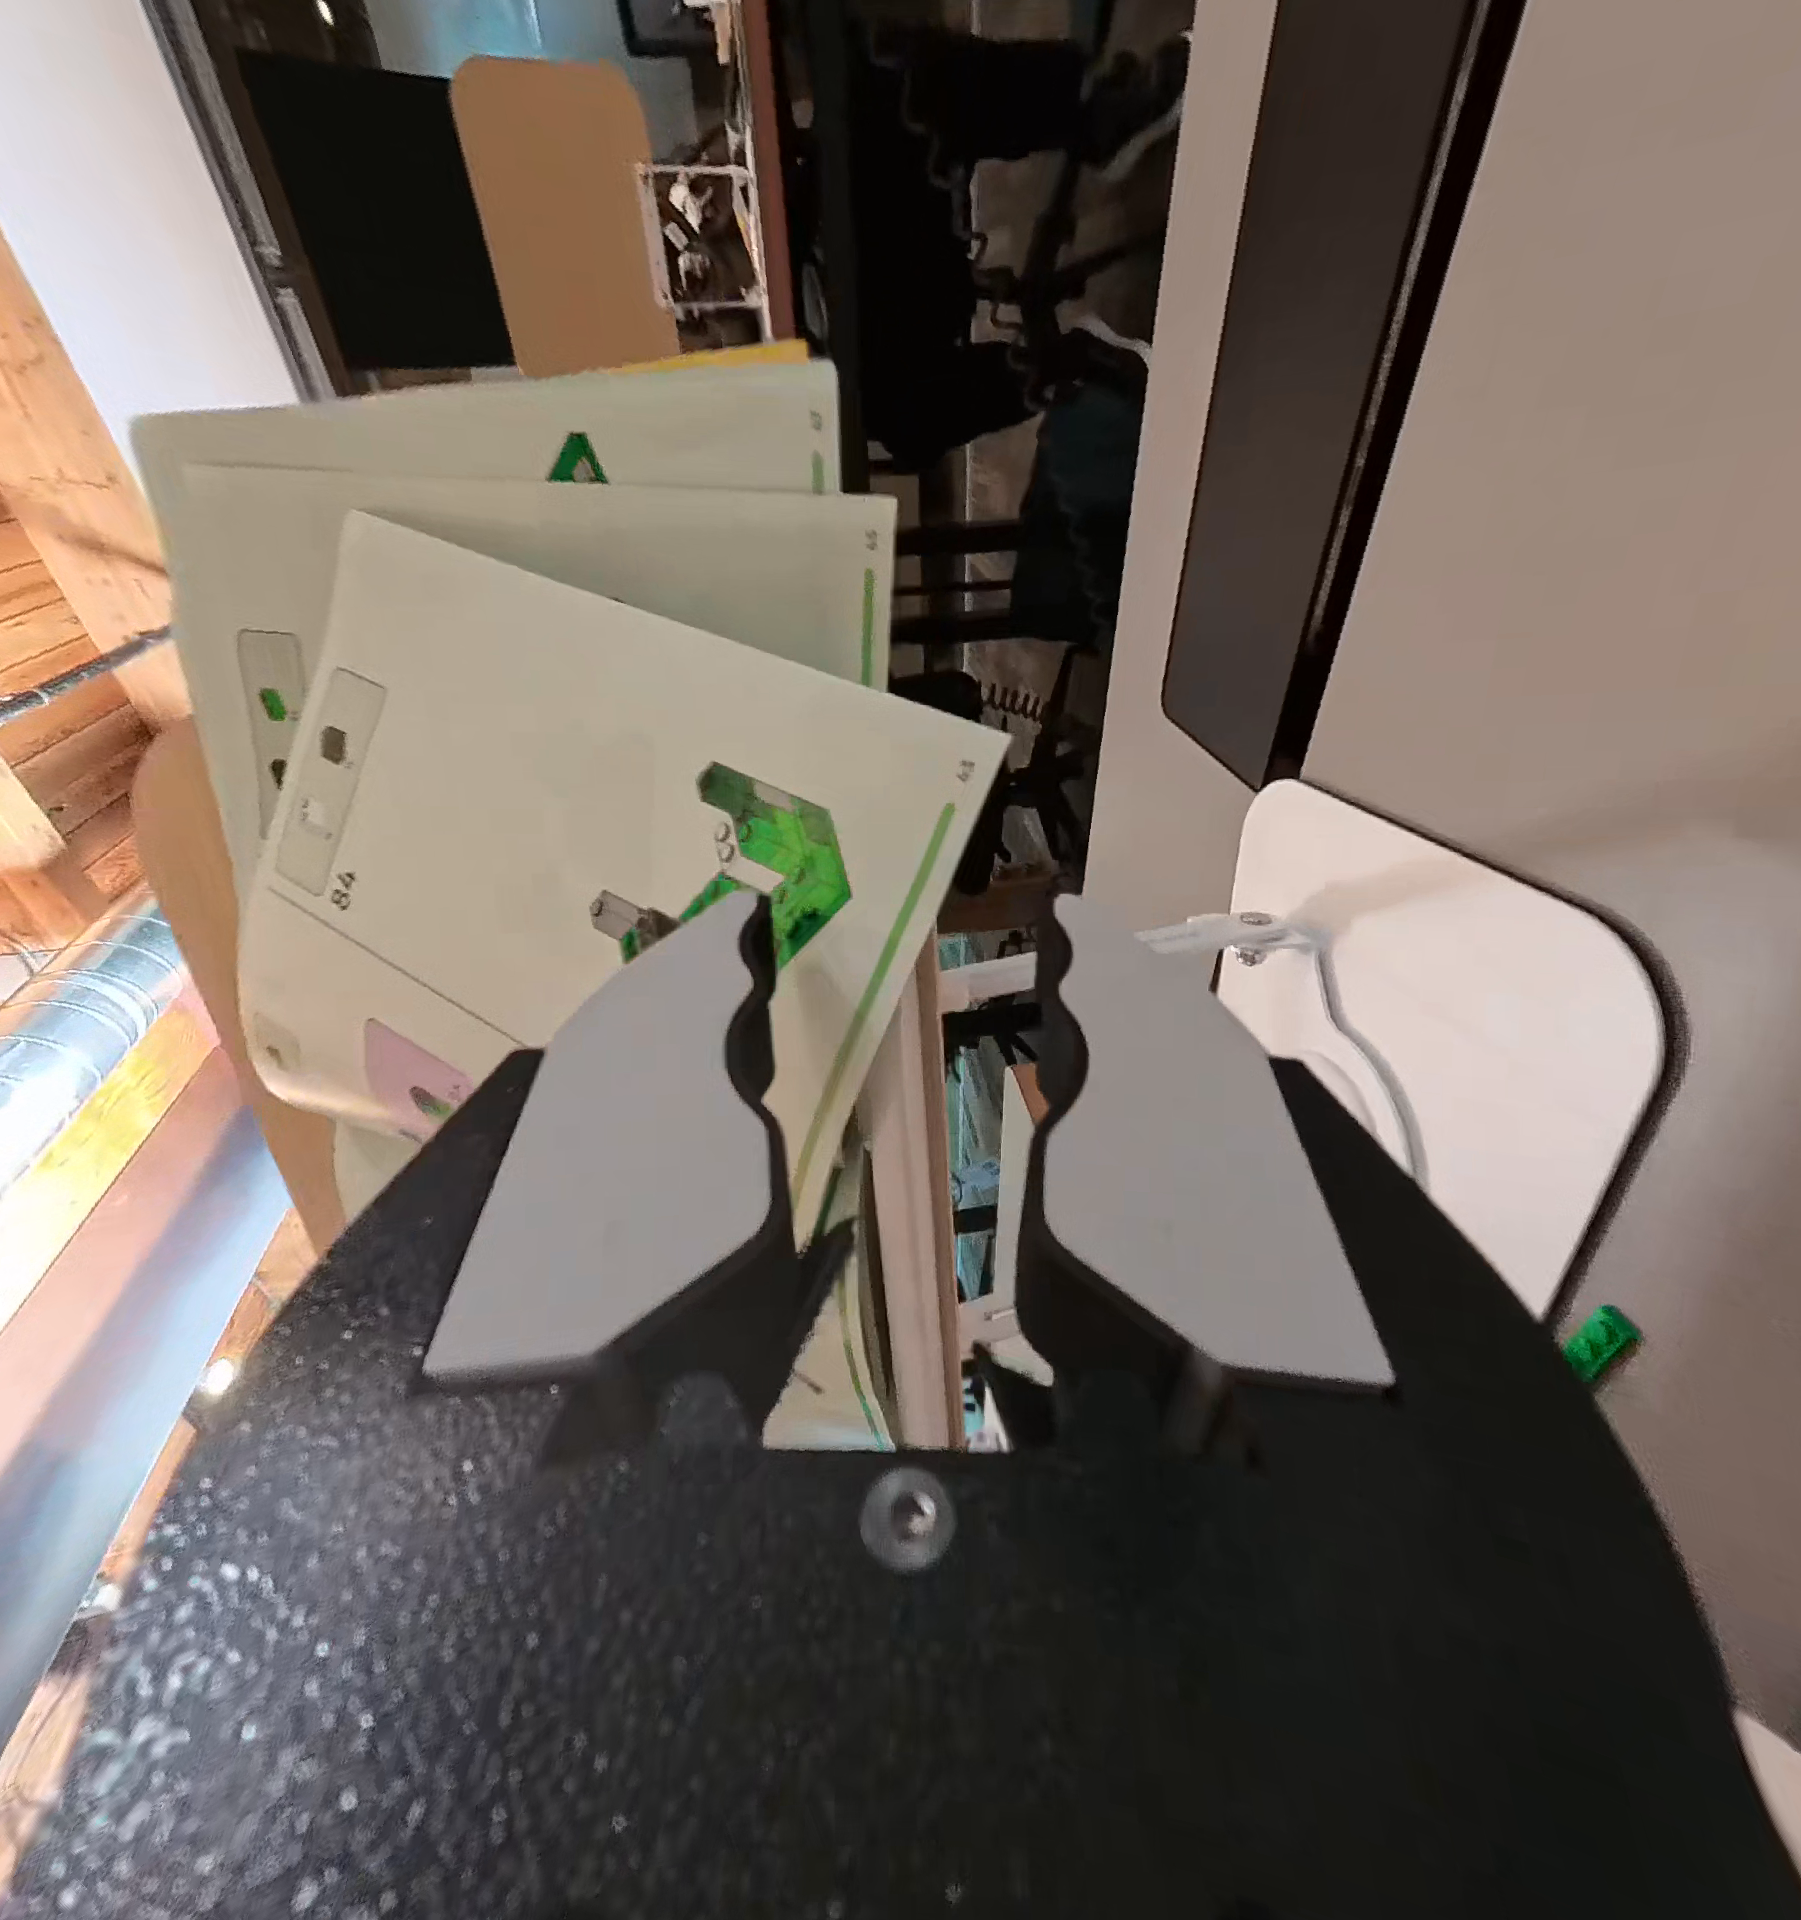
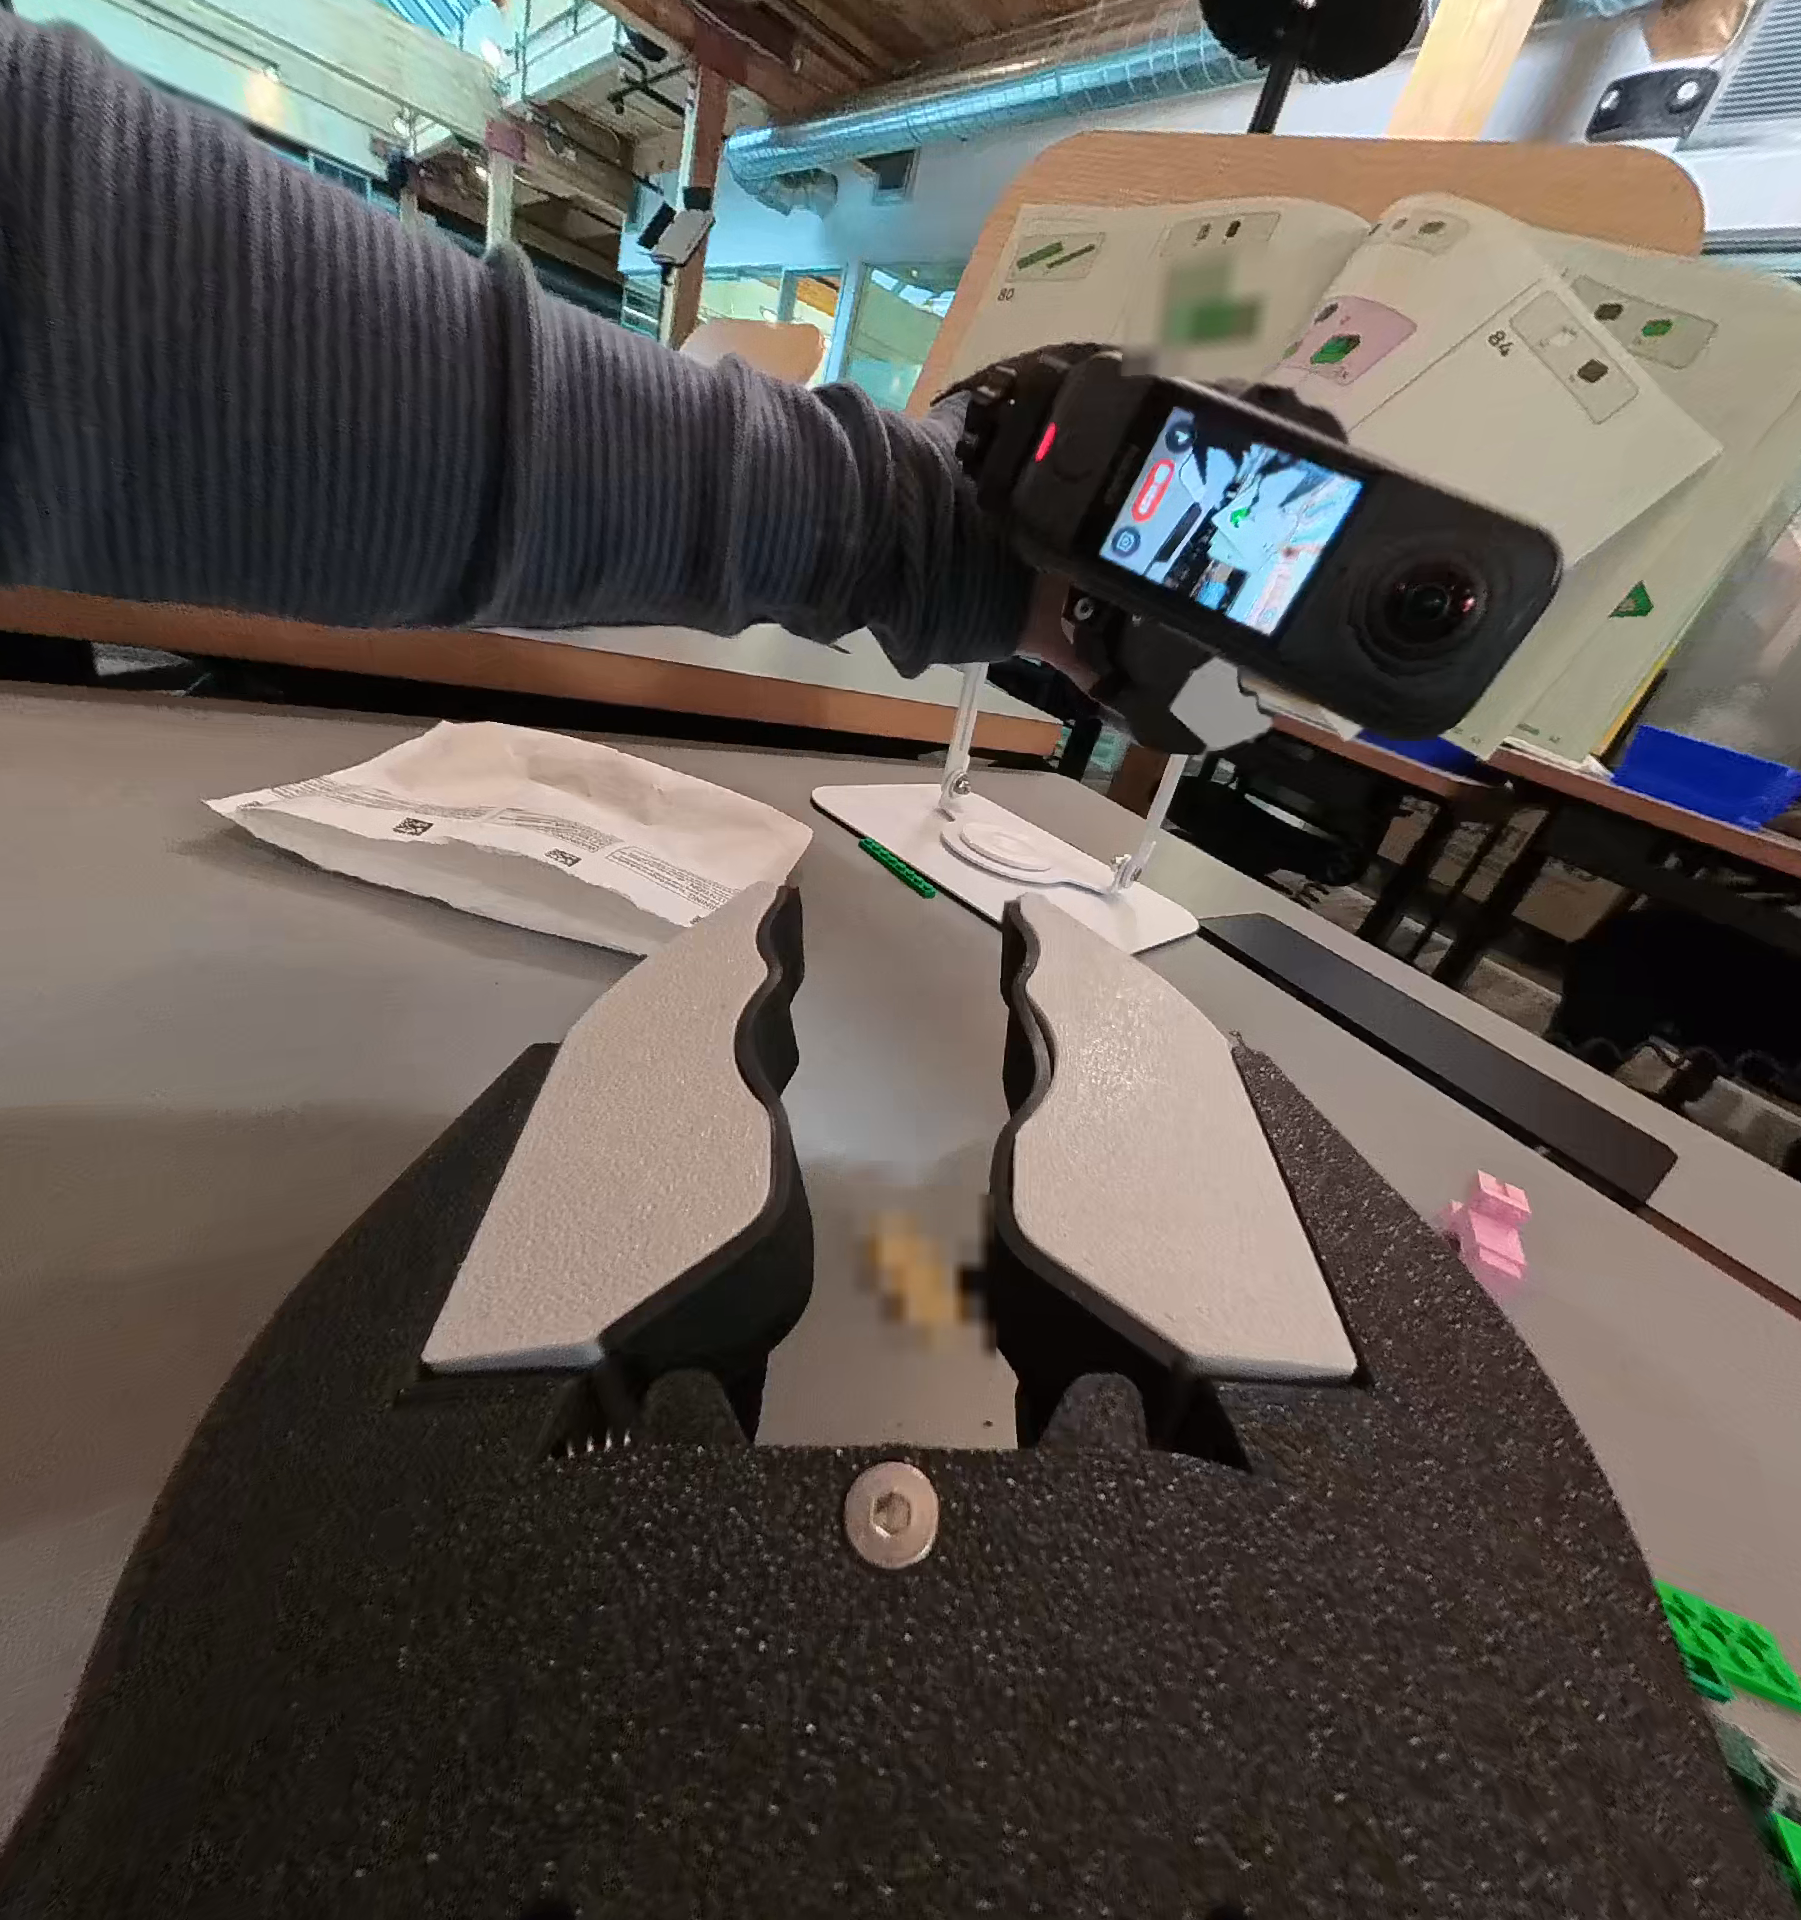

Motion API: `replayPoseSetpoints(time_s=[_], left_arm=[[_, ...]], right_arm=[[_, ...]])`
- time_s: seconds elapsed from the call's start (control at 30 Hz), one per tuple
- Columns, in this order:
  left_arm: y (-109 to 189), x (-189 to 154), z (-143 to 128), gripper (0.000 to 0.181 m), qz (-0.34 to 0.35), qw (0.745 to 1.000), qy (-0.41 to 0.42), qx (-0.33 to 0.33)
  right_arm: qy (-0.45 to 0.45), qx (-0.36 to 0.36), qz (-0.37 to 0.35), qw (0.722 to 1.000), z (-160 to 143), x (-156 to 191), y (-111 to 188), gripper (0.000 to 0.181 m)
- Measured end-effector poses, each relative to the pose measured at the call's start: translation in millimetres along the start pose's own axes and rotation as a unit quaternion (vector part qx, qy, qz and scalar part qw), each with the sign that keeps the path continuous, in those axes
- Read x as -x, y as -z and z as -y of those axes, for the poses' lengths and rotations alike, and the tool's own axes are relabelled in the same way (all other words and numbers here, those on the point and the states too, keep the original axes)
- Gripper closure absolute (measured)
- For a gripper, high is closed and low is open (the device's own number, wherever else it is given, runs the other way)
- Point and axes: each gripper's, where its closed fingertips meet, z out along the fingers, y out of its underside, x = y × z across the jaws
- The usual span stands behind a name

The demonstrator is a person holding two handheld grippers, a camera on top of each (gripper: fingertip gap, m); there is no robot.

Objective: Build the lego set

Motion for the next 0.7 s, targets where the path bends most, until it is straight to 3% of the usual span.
replayPoseSetpoints(time_s=[0.1, 0.2, 0.33, 0.4, 0.47, 0.53, 0.6, 0.7], left_arm=[[-5, -1, -10, 0.146, 0.012, 1.0, -0.007, 0.018], [-1, 8, -9, 0.161, 0.043, 0.998, 0.041, -0.001], [10, 25, -7, 0.181, 0.079, 0.979, 0.18, -0.052], [21, 36, -10, 0.181, 0.096, 0.946, 0.296, -0.087], [34, 47, -23, 0.181, 0.119, 0.886, 0.432, -0.118], [51, 55, -41, 0.181, 0.141, 0.805, 0.552, -0.164], [66, 60, -65, 0.181, 0.166, 0.716, 0.644, -0.213], [79, 60, -110, 0.181, 0.186, 0.562, 0.758, -0.276]], right_arm=[[-0.006, 0.0, 0.006, 1.0, -1, 1, 0, 0.145], [-0.003, 0.002, 0.015, 1.0, -1, 5, -1, 0.145], [0.004, -0.001, 0.017, 1.0, 0, 6, -1, 0.145], [0.003, -0.004, 0.019, 1.0, 1, 7, -1, 0.145], [0.001, -0.004, 0.022, 1.0, 1, 7, -1, 0.145], [-0.002, -0.004, 0.025, 1.0, 1, 8, -2, 0.145], [-0.006, -0.006, 0.028, 1.0, 1, 8, -2, 0.145], [-0.007, -0.005, 0.031, 0.999, 0, 9, -3, 0.145]])
